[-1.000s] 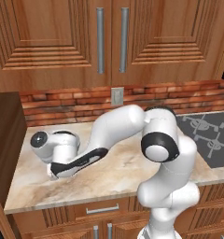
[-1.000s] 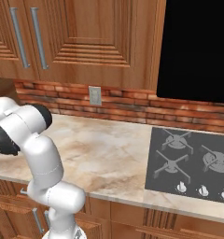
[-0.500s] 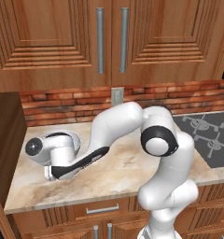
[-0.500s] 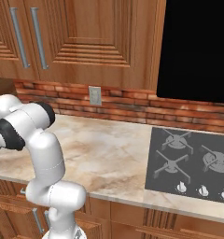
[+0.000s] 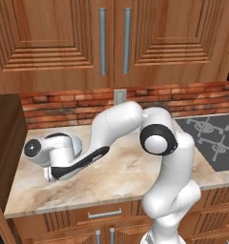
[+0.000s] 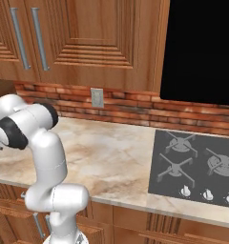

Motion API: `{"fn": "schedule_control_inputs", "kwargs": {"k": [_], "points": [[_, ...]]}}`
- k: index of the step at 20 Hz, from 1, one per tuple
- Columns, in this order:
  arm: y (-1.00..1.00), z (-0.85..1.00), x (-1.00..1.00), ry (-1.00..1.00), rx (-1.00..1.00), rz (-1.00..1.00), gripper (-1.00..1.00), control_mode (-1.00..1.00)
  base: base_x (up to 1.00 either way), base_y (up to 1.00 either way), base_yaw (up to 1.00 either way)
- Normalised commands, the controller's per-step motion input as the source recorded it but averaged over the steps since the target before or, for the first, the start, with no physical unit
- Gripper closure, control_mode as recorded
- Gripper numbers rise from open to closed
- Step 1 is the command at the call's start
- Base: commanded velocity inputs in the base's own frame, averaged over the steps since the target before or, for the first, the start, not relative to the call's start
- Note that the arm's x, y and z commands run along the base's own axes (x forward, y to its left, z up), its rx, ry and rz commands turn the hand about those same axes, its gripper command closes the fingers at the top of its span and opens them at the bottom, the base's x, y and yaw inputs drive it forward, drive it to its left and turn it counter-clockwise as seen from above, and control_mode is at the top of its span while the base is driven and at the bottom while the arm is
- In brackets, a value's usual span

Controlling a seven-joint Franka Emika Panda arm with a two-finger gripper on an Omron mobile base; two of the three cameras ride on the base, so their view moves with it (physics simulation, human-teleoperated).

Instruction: Pick the banana from the cabinet and place it in the bowl. Then pick the bowl and place it in the sink. Then turn on the sink facuet.

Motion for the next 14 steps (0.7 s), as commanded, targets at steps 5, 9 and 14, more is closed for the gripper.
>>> {"fn": "schedule_control_inputs", "kwargs": {"k": [5, 9, 14], "points": [[0.00, -0.07, 0.24, 0.00, 0.00, 0.03, -1.00, -1.00, 0.00, 0.00, 0.00], [0.00, -0.19, 0.12, 0.00, 0.00, 0.04, -1.00, -1.00, 0.00, 0.00, 0.00], [0.00, -0.18, 0.01, 0.00, 0.00, 0.04, -1.00, -1.00, 0.00, 0.00, 0.00]]}}
